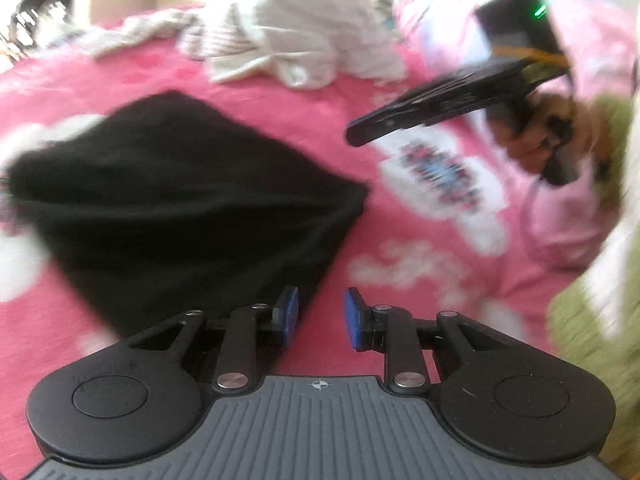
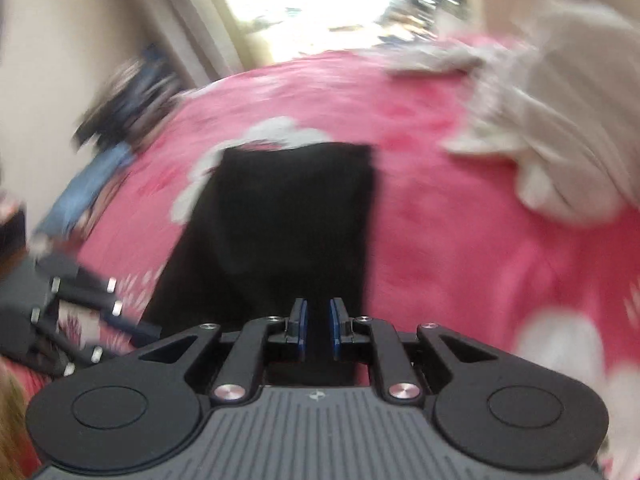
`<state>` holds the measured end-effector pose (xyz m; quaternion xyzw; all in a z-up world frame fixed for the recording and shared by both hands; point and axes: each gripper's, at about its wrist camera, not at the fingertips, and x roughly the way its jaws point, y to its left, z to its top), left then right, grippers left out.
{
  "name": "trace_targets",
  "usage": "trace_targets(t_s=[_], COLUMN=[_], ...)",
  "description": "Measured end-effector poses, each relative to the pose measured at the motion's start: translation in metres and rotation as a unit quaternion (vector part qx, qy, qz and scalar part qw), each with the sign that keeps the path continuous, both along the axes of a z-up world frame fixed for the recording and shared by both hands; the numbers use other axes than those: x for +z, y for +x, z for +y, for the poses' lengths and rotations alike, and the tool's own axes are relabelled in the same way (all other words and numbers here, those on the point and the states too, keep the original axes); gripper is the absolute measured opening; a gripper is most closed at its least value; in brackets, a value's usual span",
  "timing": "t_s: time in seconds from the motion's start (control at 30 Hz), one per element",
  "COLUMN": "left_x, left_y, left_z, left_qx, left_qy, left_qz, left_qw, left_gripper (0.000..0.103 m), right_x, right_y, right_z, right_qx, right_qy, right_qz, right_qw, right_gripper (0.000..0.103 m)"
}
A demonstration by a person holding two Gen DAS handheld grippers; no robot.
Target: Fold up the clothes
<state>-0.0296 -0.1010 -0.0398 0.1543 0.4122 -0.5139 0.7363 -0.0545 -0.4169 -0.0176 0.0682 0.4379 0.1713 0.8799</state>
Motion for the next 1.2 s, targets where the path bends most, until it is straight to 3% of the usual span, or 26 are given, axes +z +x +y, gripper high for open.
trace_targets(t_s=[0.1,0.17,0.3,0.53,0.63,0.7,0.77,0.9,0.97,1.03,1.2], left_x=[-0.008,-0.02,-0.016,-0.002,-0.024,-0.027,-0.026,-0.027,-0.026,-0.026,-0.026], left_y=[-0.007,-0.012,-0.021,0.008,0.02,0.019,0.016,0.012,0.011,0.011,0.01], left_z=[0.01,0.014,0.032,0.044,0.032,0.035,0.037,0.036,0.035,0.036,0.037], left_qx=[-0.003,-0.018,-0.015,0.063,0.085,0.093,0.095,0.096,0.097,0.101,0.103], left_qy=[0.034,0.063,0.047,-0.027,0.01,0.005,0.003,0.005,0.008,0.008,0.011], left_qz=[-0.04,-0.038,-0.045,-0.005,0.02,0.027,0.03,0.026,0.024,0.023,0.02], left_qw=[0.9986,0.9971,0.9978,0.9976,0.9961,0.9953,0.995,0.995,0.9949,0.9946,0.9944], left_gripper=[0.025,0.025,0.025,0.026,0.027,0.028,0.032,0.036,0.038,0.038,0.038], right_x=[-0.016,-0.038,-0.023,-0.005,-0.028,-0.045,-0.032,-0.007,0.003,-0.004,-0.022], right_y=[0.001,0.0,-0.006,-0.01,-0.002,0.001,0.004,0.042,0.061,0.08,0.127], right_z=[0.031,0.033,0.03,0.03,0.031,0.027,0.017,0.01,0.007,0.006,0.005], right_qx=[0.045,0.042,0.021,-0.009,-0.009,-0.014,-0.033,-0.06,-0.072,-0.075,-0.081], right_qy=[-0.055,-0.103,-0.093,-0.08,-0.101,-0.117,-0.098,-0.078,-0.068,-0.059,-0.036], right_qz=[0.0,0.036,0.01,-0.031,0.001,0.038,0.043,-0.012,-0.035,-0.032,-0.025], right_qw=[0.997,0.993,0.995,0.996,0.995,0.992,0.994,0.995,0.994,0.995,0.996], right_gripper=[0.014,0.01,0.01,0.014,0.013,0.009,0.011,0.013,0.022,0.029,0.029])
